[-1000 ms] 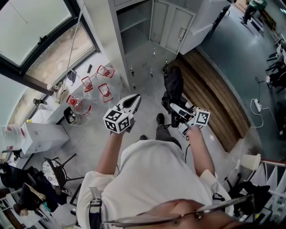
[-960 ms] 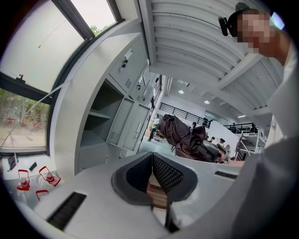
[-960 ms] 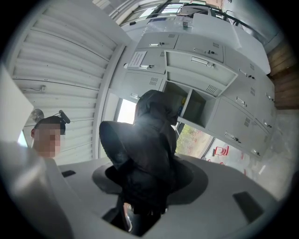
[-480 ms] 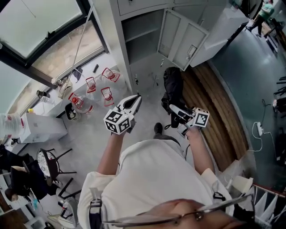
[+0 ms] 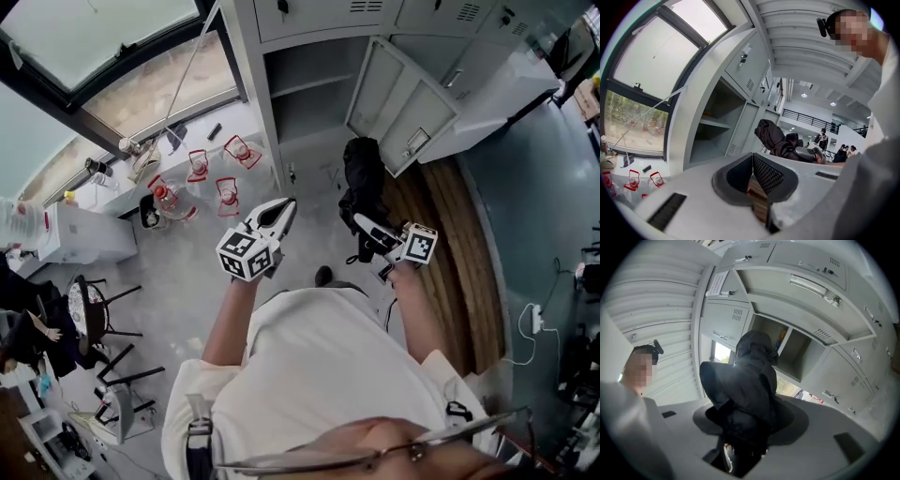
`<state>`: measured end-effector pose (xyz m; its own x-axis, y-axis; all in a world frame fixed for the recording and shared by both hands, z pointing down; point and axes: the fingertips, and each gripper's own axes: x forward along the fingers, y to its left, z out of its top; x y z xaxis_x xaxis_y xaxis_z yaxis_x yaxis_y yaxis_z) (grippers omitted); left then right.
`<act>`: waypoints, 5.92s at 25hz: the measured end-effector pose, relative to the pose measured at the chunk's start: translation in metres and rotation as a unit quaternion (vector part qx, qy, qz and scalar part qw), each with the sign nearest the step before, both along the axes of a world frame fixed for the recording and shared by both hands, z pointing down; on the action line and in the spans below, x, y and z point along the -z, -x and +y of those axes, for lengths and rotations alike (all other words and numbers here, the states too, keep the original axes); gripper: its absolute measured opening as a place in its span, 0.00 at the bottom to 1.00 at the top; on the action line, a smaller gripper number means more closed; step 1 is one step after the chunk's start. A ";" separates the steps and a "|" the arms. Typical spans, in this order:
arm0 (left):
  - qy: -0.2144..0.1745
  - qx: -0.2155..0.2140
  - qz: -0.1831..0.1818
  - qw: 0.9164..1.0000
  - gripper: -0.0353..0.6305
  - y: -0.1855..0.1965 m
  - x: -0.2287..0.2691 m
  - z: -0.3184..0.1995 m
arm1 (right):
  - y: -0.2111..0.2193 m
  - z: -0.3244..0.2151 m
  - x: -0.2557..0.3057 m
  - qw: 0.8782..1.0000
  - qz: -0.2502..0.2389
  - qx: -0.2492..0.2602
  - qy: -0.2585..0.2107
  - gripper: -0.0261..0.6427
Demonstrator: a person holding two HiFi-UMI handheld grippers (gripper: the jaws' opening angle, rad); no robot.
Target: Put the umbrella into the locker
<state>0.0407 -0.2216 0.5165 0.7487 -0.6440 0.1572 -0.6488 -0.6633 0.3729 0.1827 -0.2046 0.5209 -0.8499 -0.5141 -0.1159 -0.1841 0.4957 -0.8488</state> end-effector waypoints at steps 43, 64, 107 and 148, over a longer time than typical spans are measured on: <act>0.017 0.035 -0.016 0.999 0.06 0.019 -0.021 -0.095 | 0.017 -0.236 -0.145 0.859 0.494 -0.118 -0.060 0.37; 0.009 0.009 -0.038 0.999 0.06 0.067 -0.034 -0.132 | 0.037 -0.340 -0.176 0.706 0.682 -0.139 -0.134 0.37; 0.012 -0.051 -0.042 0.998 0.06 0.079 -0.051 -0.162 | 0.058 -0.337 -0.162 0.706 0.675 -0.107 -0.184 0.56; 0.048 0.191 -0.068 0.978 0.06 0.015 -0.057 -0.033 | 0.016 -0.300 -0.196 0.775 0.606 -0.050 -0.171 0.29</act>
<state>0.0256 -0.2543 0.5739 0.4238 -0.8503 0.3119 -0.8907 -0.3288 0.3138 0.1666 -0.5047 0.7172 -0.3984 -0.7001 0.5926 -0.7956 0.5852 0.1566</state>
